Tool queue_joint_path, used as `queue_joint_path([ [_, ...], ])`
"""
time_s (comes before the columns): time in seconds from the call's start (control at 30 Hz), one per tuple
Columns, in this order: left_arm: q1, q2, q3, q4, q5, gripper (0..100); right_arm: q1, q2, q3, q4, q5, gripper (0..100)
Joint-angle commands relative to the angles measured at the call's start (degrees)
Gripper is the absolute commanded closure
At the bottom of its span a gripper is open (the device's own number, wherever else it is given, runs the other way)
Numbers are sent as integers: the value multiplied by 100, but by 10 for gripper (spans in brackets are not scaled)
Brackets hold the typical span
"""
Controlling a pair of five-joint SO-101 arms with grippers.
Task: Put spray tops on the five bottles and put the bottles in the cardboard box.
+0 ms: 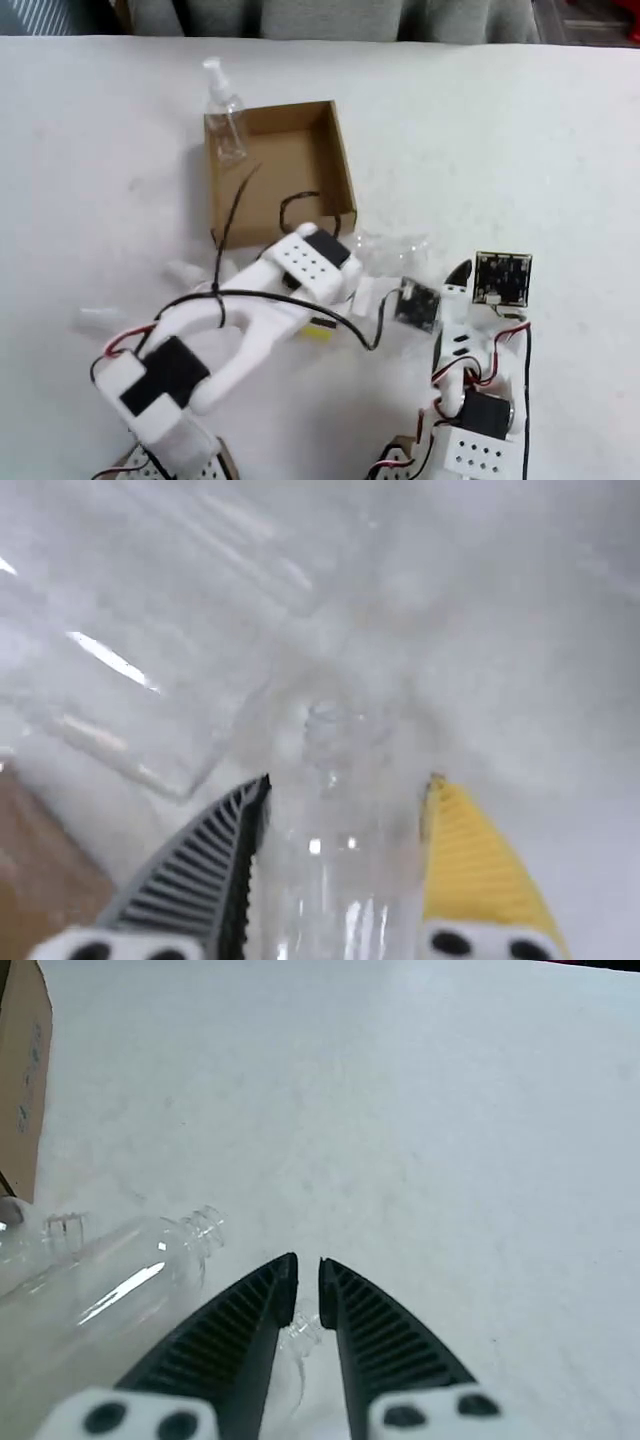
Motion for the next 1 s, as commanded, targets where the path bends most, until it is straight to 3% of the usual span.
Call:
queue_joint_path([
  [0.0,171,-875,-879,993,905,930,-48,-48,53,31,62,981],
  [0.23,-189,-1938,-1011,1618,2251,920,-48,-48,53,31,62,981],
  [0.47,-1147,-3125,-976,2040,3253,920,-40,-48,53,31,44,981],
  [0.87,-4585,-4391,-527,2145,3490,920,-84,-48,53,31,35,981],
  [0.97,-5684,-5015,-334,2101,3481,917,-382,-57,53,4,62,981],
])
